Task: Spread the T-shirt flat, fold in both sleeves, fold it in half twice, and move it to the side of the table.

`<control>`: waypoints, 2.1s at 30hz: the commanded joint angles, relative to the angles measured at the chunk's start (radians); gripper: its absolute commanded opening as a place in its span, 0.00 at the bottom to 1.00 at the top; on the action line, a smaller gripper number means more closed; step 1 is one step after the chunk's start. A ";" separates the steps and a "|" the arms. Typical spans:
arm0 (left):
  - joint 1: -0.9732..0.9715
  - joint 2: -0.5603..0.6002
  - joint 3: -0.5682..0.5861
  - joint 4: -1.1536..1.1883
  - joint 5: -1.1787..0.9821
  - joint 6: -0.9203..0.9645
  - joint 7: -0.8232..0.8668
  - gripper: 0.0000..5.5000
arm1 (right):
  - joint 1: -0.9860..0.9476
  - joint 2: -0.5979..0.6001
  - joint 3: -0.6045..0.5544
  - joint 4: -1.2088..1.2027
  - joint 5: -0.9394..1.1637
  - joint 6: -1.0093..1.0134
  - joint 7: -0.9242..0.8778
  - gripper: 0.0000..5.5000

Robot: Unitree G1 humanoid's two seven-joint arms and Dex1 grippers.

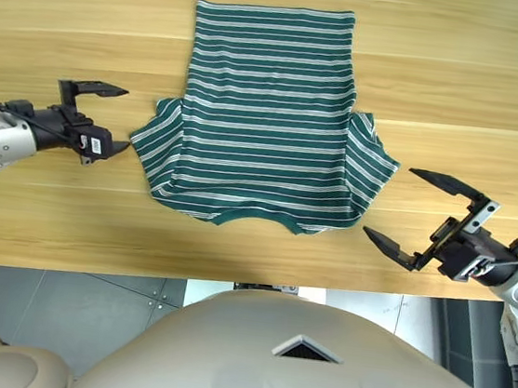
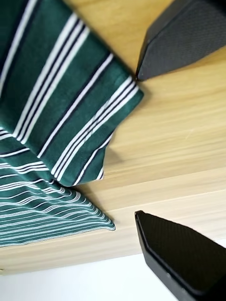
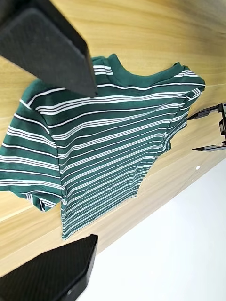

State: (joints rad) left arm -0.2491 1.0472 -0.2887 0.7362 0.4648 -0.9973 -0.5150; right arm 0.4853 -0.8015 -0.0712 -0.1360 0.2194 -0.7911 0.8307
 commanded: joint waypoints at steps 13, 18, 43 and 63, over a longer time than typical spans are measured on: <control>-0.005 -0.040 -0.081 0.067 0.085 0.021 0.023 0.69 | -0.006 -0.003 0.005 -0.009 0.007 0.002 0.007 0.98; -0.018 -0.036 -0.093 0.085 0.097 0.023 0.050 0.54 | -0.011 -0.002 0.008 -0.003 0.006 0.002 0.007 0.98; -0.013 -0.048 -0.088 0.090 0.010 -0.060 0.047 0.01 | -0.006 0.003 0.018 -0.013 0.005 -0.004 0.004 0.98; 0.037 -0.044 -0.012 -0.030 -0.235 -0.126 -0.095 0.01 | -0.017 0.017 0.046 -0.001 0.003 -0.016 0.001 0.98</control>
State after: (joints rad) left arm -0.2186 1.0050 -0.3066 0.7292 0.2257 -1.1342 -0.6011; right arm 0.4782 -0.7920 -0.0283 -0.1393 0.2180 -0.7984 0.8298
